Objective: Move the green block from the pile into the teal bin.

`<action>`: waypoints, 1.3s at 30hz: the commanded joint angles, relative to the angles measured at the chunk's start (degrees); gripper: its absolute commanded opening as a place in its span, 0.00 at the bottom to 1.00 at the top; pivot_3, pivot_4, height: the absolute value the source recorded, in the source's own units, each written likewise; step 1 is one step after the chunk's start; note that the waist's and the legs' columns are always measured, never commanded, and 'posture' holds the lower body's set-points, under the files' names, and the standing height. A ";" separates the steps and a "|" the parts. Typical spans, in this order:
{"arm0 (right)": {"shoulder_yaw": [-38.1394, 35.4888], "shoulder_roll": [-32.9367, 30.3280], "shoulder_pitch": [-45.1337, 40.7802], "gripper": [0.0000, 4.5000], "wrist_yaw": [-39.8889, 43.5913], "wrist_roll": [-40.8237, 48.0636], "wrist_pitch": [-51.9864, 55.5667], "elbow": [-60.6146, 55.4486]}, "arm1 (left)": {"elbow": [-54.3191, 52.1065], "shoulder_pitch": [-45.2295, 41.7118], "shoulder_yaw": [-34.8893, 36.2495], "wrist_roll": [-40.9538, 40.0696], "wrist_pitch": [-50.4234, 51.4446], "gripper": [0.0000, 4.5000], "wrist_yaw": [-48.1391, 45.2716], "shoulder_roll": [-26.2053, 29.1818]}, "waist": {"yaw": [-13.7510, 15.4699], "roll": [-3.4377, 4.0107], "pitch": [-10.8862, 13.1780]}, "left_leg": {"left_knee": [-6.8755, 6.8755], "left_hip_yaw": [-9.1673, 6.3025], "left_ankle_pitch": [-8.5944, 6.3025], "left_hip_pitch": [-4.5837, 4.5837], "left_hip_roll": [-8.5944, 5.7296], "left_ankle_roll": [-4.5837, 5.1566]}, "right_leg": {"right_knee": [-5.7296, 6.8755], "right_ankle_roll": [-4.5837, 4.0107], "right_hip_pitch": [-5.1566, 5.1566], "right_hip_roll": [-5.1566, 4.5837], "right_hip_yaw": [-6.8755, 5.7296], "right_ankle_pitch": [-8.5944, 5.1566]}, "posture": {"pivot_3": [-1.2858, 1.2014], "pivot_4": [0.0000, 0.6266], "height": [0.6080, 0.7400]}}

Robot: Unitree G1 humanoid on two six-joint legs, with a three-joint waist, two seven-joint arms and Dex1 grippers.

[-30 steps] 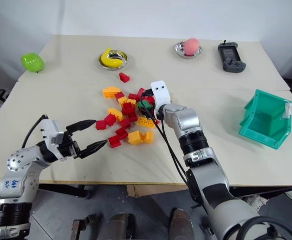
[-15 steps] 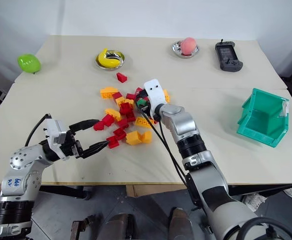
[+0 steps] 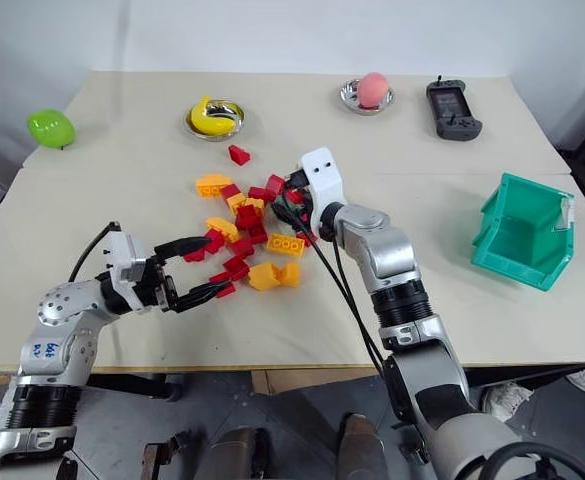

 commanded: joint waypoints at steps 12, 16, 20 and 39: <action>10.03 0.93 -10.70 1.00 0.60 -14.69 -18.59 23.48 | -3.49 3.44 1.03 -0.76 -1.40 1.00 1.96 0.15 | -0.14 0.00 0.00 | 0.02 0.05 0.00 0.00 0.02 0.00 | 0.02 -0.02 -0.04 0.00 0.03 0.01 | 0.52 0.24 1.00; 9.25 2.03 -13.44 0.86 -0.07 -16.15 -21.29 30.25 | -3.90 3.72 1.52 -0.81 -1.43 1.00 2.69 0.45 | -0.24 0.00 0.00 | 0.01 0.05 0.01 0.00 0.03 -0.01 | 0.01 -0.02 -0.04 0.00 0.03 0.01 | 0.52 0.24 1.00; 8.27 2.62 -14.72 0.55 -0.28 -16.57 -22.64 33.17 | -3.88 3.66 1.64 -0.84 -1.50 1.00 2.83 0.67 | -0.26 0.00 0.00 | 0.01 0.05 0.01 0.00 0.03 -0.01 | 0.01 -0.03 -0.04 0.01 0.03 0.01 | 0.52 0.24 1.00; -26.35 -23.69 15.94 0.34 0.57 0.37 -7.47 -28.37 | -1.26 -8.33 -10.88 2.53 -0.19 1.00 9.59 -15.55 | 3.44 0.01 0.01 | 0.12 0.07 -0.01 -0.11 0.00 0.02 | -0.04 -0.03 -0.01 -0.02 0.00 0.01 | 0.52 0.24 1.00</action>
